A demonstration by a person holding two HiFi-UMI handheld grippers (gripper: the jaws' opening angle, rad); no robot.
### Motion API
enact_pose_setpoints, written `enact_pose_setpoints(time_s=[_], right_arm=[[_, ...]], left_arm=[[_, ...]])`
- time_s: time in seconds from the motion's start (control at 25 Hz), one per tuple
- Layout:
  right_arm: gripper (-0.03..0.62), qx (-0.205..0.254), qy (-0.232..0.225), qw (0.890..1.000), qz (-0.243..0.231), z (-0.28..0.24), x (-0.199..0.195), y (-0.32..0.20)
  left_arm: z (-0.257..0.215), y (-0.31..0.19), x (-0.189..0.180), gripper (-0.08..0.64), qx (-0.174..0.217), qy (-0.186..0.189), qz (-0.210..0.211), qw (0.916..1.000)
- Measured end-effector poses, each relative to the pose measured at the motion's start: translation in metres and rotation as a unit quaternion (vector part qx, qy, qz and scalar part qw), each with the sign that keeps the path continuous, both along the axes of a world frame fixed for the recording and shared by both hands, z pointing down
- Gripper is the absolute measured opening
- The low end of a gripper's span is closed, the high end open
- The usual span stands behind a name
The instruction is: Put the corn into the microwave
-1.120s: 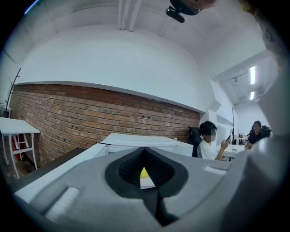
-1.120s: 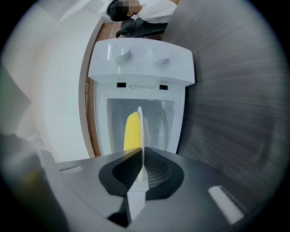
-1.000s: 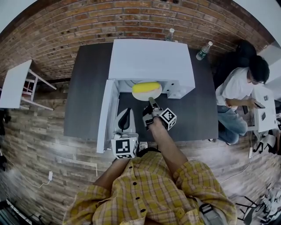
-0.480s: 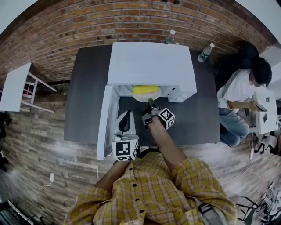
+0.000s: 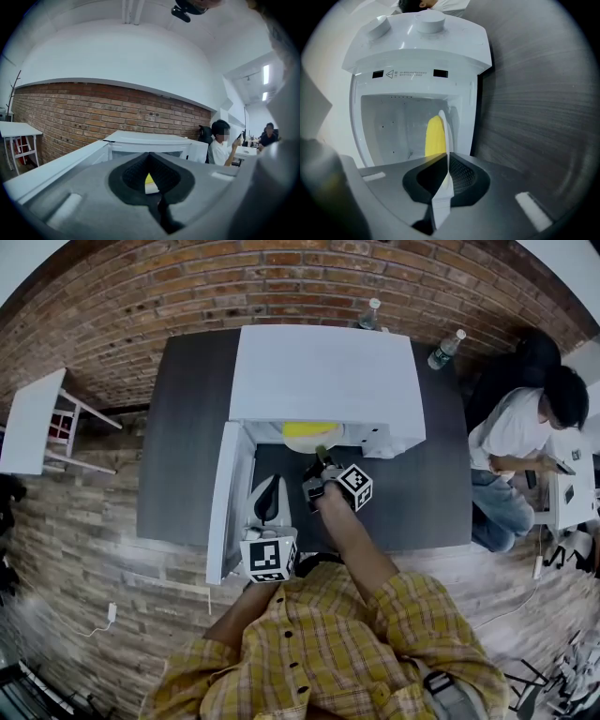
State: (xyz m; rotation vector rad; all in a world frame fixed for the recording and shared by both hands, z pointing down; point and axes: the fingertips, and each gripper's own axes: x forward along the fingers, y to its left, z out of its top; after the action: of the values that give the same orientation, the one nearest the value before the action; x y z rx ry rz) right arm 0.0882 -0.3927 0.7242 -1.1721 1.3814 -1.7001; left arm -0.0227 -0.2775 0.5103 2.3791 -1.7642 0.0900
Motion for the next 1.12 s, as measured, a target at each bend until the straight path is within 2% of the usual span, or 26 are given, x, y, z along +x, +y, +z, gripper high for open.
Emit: enact_pose_setpoints(time_s=[0.56, 0.92, 1.12], right_arm=[[0.015, -0.021, 0.009, 1.000, 0.012, -0.002, -0.007, -0.019], [0.008, -0.029, 0.003, 0.999, 0.016, 0.001, -0.009, -0.024], [0.069, -0.039, -0.008, 0.999, 0.007, 0.006, -0.011, -0.020]], left_arm=[[0.017, -0.006, -0.007, -0.005, -0.025, 0.005, -0.015, 0.9996], [0.019, -0.008, -0.007, -0.005, -0.027, 0.009, -0.019, 0.9994], [0.018, -0.008, -0.007, -0.005, -0.027, 0.010, -0.018, 0.9994]])
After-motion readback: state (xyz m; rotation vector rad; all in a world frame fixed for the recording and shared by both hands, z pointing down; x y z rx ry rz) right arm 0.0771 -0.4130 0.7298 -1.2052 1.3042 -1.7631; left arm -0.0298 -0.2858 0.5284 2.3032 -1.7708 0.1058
